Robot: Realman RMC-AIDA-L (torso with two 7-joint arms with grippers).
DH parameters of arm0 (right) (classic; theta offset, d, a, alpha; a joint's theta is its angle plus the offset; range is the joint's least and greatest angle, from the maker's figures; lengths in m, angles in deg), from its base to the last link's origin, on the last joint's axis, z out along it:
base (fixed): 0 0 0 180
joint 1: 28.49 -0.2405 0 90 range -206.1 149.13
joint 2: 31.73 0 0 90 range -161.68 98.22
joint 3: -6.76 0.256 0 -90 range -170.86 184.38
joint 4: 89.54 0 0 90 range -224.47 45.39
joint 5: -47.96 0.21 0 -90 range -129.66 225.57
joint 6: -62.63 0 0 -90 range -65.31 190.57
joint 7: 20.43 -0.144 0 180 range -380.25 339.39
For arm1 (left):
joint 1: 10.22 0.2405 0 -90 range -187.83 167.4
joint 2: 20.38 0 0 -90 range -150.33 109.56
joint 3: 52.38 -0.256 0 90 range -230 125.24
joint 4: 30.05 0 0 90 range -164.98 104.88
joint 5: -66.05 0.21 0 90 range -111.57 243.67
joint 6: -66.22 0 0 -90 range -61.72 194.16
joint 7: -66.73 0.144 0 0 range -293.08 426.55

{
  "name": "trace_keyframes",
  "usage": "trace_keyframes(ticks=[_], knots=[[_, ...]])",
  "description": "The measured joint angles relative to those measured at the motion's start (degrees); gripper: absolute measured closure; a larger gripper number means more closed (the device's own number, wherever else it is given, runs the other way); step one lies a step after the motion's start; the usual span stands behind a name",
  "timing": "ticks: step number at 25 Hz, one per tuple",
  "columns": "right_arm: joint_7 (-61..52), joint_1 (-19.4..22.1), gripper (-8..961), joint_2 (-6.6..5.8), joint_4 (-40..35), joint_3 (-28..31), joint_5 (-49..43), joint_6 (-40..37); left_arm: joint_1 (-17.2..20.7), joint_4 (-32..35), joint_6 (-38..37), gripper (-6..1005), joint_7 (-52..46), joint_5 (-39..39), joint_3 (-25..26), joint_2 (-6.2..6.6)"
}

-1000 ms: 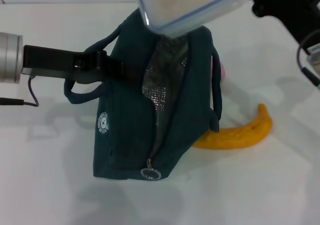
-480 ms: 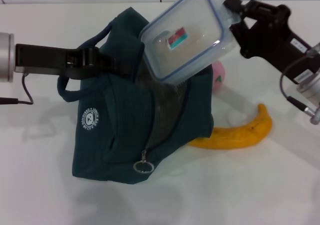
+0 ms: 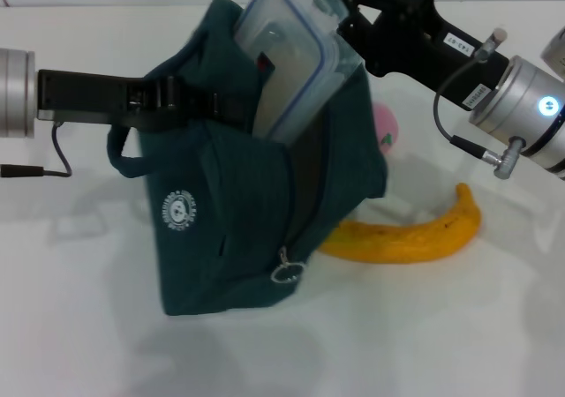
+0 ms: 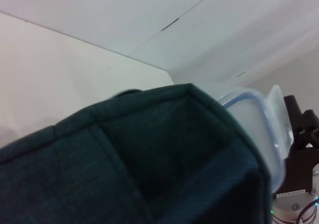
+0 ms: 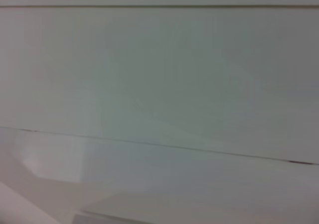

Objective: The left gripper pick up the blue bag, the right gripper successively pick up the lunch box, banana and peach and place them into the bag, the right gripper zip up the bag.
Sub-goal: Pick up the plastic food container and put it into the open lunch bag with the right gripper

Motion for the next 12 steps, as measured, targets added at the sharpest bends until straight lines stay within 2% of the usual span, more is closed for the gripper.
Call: trace_keyframes(ticks=[8, 12], knots=[[-0.4, 0.1, 671, 0.00, -0.2, 1.1, -0.2, 0.8, 0.7, 0.0, 0.0, 963, 0.0, -0.4, 0.0, 0.12], [-0.5, 1.1, 560, -0.02, -3.4, 1.4, -0.3, -1.2, 0.8, 0.0, 0.0, 963, 0.0, -0.3, 0.4, 0.36]])
